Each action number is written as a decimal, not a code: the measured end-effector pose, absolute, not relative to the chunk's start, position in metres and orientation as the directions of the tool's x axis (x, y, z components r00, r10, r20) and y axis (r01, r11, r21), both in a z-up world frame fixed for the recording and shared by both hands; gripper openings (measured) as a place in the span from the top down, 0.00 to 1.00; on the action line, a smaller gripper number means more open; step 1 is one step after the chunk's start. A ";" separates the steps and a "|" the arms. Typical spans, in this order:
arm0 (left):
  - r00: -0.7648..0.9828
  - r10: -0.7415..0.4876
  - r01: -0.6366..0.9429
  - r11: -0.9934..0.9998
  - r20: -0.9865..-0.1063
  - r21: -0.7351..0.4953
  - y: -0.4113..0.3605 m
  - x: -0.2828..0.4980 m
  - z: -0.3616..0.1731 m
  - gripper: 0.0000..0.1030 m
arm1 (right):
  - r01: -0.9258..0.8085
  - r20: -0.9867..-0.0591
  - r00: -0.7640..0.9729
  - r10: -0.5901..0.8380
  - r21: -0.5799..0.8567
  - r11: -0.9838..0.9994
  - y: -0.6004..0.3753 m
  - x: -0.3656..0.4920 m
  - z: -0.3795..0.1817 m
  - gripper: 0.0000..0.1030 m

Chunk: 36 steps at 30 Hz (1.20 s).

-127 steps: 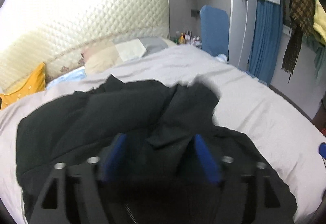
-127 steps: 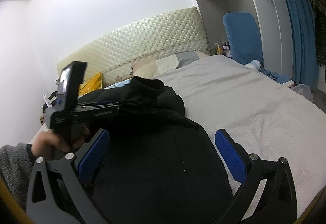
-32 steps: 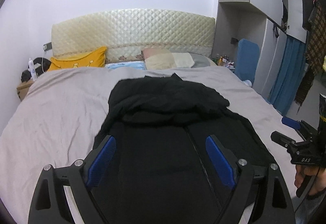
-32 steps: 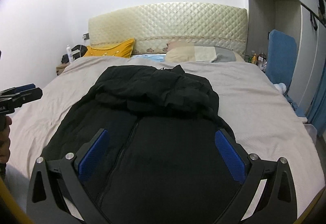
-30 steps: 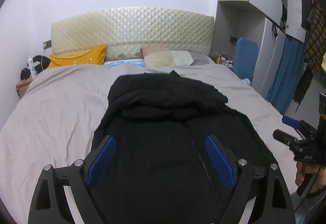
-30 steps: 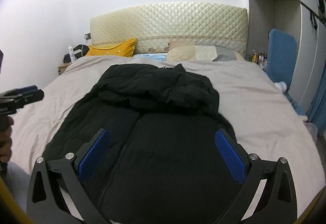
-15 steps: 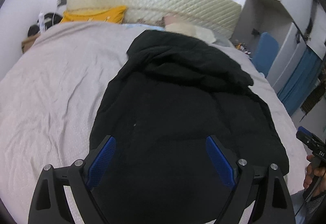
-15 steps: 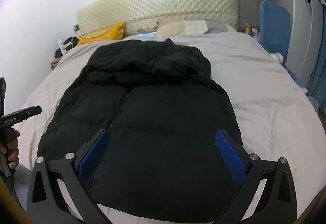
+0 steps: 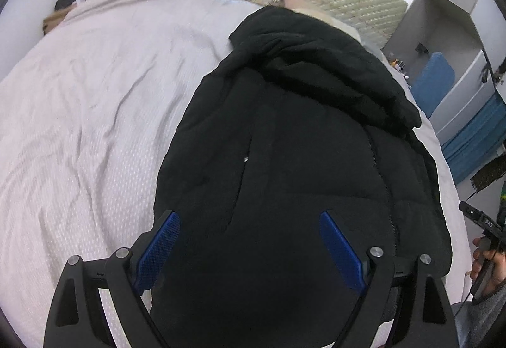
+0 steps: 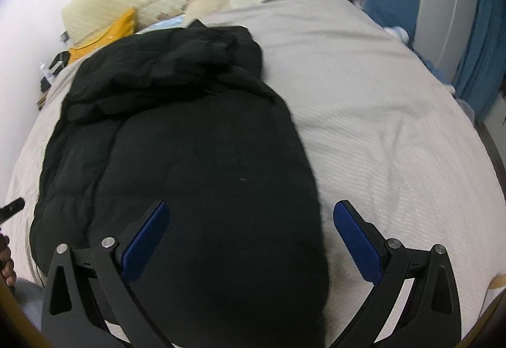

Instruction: Fold large clothes

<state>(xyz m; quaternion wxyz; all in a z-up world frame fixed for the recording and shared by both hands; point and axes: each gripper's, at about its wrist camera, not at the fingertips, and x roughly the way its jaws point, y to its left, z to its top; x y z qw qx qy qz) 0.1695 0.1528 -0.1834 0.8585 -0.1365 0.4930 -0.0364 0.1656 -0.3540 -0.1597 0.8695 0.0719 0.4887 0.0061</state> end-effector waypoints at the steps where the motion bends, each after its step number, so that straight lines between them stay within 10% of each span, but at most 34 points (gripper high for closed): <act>1: 0.508 -0.198 -0.083 0.958 -0.839 -0.276 0.156 0.169 -0.185 0.13 | 0.078 -0.859 0.506 0.080 0.137 0.987 -0.362 0.168 -0.165 0.00; 18: 0.423 -0.216 -0.285 0.890 -0.880 -0.356 0.209 0.163 -0.208 0.13 | 0.458 -0.864 0.298 0.406 0.503 0.733 -0.421 0.159 -0.257 0.00; 36: 0.325 -0.260 -0.364 0.853 -0.909 -0.373 0.217 0.169 -0.239 0.13 | 0.052 -0.593 0.429 0.681 0.769 0.637 -0.371 0.142 -0.186 0.00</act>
